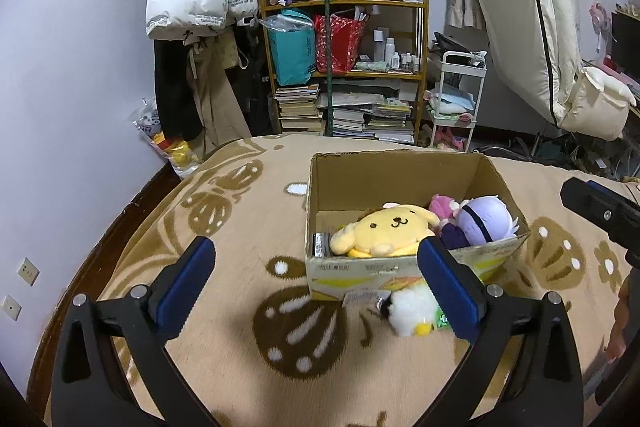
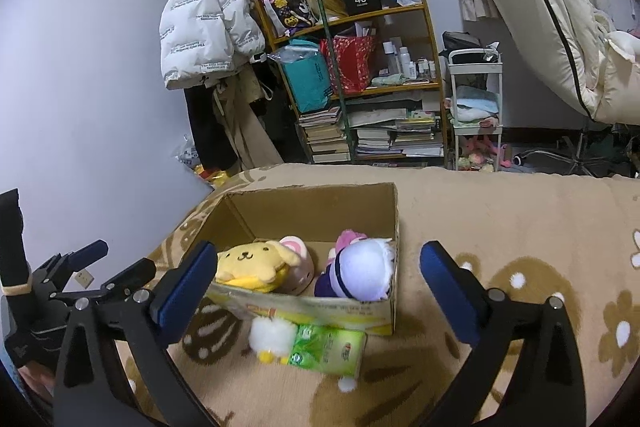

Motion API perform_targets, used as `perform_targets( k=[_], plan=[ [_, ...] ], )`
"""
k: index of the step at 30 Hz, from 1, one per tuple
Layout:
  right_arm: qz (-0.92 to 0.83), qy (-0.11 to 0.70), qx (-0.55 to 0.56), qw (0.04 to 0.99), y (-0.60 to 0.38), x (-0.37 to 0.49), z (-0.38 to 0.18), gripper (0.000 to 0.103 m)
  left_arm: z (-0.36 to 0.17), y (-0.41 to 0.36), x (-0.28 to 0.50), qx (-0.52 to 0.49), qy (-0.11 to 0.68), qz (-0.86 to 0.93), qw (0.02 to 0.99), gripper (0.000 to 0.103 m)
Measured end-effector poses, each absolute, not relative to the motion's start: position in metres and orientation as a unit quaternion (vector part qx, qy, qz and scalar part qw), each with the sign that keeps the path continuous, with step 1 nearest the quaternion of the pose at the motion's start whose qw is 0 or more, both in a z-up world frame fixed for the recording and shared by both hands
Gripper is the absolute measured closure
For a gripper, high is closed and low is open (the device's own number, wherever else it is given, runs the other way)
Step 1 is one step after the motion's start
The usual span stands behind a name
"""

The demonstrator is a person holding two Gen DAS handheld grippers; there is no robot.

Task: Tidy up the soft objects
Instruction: 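Move both tools toward the white fluffy toy and green tissue pack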

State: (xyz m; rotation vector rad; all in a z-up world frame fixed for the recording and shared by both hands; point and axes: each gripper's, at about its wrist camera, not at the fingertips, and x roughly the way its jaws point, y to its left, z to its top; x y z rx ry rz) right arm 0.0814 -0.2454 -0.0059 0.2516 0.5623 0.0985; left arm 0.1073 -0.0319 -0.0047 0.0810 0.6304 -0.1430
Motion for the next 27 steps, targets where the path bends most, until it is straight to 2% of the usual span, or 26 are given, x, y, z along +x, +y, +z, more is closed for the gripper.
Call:
perform_targets(
  k=[11,27],
  plan=[
    [0.032,0.275,0.137,0.951,-0.247,0.052,-0.006,0.0,-0.009,-0.024,0.08,0.039,0.322,-0.07,0.943,0.003],
    [0.02,0.326,0.179,0.928,-0.266,0.068,-0.039,0.0,-0.028,-0.028,0.096,0.033,0.342,-0.076,0.936,0.003]
  ],
)
